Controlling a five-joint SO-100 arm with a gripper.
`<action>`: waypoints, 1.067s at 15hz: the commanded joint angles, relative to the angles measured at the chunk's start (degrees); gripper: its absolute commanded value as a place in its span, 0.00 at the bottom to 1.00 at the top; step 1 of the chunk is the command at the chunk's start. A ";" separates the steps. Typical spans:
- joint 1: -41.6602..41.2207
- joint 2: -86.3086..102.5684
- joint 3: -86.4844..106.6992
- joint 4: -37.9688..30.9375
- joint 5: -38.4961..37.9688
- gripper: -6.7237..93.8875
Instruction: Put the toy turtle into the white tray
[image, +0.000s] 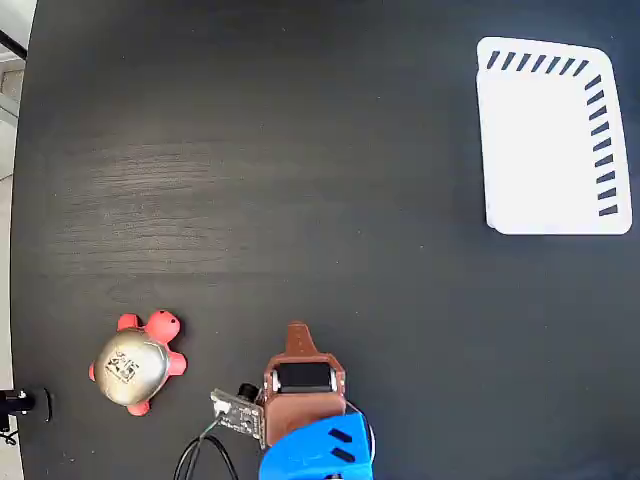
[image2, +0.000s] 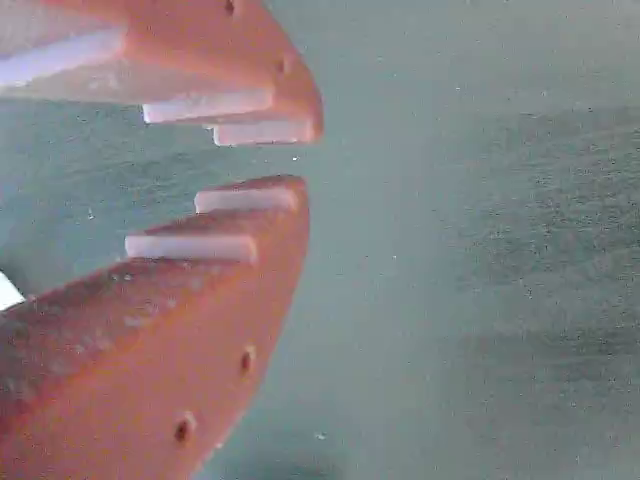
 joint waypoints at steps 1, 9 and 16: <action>-0.70 0.44 -0.35 1.05 0.00 0.07; -0.70 0.44 -0.35 1.05 0.00 0.07; -3.60 -1.23 -0.53 0.26 0.18 0.07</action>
